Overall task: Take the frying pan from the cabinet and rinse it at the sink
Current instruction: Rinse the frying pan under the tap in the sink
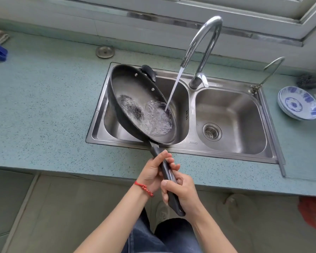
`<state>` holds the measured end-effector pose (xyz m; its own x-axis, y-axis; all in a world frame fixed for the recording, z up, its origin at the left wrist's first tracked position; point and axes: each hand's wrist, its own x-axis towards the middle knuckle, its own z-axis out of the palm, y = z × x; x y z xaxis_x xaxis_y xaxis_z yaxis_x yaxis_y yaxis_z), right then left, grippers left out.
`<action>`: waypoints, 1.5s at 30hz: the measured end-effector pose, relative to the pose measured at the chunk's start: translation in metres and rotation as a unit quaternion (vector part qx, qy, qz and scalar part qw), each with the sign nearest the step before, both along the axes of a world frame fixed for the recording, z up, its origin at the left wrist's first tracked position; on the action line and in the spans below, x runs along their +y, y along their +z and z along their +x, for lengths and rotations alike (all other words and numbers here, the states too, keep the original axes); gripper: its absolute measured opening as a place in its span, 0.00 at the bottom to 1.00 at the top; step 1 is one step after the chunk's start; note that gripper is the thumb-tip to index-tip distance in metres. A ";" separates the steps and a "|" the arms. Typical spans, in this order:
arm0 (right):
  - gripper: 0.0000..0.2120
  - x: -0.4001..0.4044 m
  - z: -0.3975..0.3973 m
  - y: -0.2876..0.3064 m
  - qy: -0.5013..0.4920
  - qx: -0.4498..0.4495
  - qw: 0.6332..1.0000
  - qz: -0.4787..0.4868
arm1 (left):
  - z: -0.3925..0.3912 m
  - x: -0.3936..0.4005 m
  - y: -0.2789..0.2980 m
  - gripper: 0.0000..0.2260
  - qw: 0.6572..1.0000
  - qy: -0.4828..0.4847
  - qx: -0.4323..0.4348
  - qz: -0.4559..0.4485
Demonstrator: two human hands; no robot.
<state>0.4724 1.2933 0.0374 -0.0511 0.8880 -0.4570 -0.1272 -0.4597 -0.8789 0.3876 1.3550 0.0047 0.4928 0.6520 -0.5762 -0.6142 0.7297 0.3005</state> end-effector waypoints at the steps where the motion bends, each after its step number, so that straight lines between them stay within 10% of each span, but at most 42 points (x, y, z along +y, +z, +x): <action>1: 0.06 0.000 0.001 -0.001 0.004 0.006 1.000 -0.001 | 0.002 0.000 0.003 0.15 1.000 0.000 0.016 0.002; 27: 0.12 0.016 0.008 0.023 0.052 -0.143 0.988 -0.014 | 0.011 0.010 0.015 0.14 0.932 0.083 0.331 0.119; 37: 0.02 0.014 0.008 0.023 0.047 -0.026 0.999 0.005 | -0.001 0.008 0.024 0.11 0.930 0.084 0.330 0.136; 45: 0.03 0.013 0.005 0.024 0.038 0.071 0.997 -0.011 | -0.001 0.015 0.032 0.12 0.976 0.131 0.158 0.072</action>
